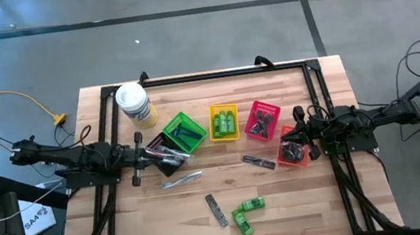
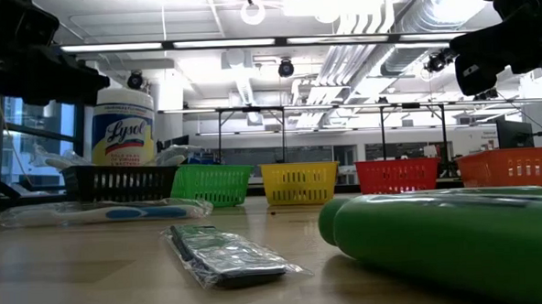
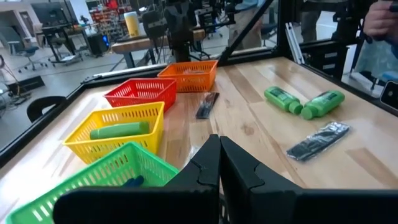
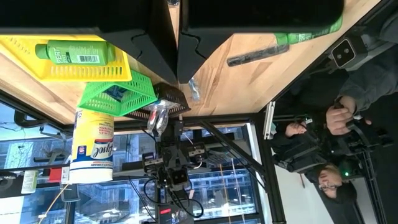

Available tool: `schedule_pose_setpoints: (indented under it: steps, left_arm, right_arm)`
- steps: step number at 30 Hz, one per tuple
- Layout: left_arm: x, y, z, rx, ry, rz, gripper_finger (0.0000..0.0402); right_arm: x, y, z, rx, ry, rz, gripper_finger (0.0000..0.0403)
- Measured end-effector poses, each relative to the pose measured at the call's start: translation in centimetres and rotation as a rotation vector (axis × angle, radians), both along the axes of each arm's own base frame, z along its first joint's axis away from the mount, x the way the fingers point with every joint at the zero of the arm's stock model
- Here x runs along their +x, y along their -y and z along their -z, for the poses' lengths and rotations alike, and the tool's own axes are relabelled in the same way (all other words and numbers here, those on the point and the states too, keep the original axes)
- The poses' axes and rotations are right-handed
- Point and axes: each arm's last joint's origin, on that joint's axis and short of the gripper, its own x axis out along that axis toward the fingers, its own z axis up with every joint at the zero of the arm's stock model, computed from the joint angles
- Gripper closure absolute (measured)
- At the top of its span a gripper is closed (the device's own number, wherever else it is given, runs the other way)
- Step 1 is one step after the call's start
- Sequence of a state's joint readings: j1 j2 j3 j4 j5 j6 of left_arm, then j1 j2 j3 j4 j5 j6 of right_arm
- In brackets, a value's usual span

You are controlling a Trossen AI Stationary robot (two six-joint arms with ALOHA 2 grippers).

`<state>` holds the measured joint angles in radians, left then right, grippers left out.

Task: Pick & Place Travel size toiletries
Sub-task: Put the top black hair comb into the red bin

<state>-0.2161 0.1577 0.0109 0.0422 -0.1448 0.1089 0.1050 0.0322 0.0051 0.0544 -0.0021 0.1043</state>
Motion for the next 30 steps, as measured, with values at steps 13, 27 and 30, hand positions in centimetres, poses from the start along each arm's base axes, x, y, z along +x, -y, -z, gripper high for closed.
schedule_pose_setpoints:
  steps: [13, 27, 30]
  left_arm:
    - [0.00, 0.00, 0.00, -0.001, 0.000, 0.001, 0.0401]
    - [0.00, 0.01, 0.03, -0.012, -0.004, 0.002, 0.0401]
    - [0.00, 0.01, 0.04, -0.012, -0.005, 0.002, 0.0401]
  right_arm:
    - [0.00, 0.00, 0.21, -0.002, -0.022, -0.001, 0.0400]
    - [0.00, 0.00, 0.21, -0.002, -0.022, 0.000, 0.0400]
    - [0.00, 0.00, 0.20, -0.002, -0.022, 0.000, 0.0400]
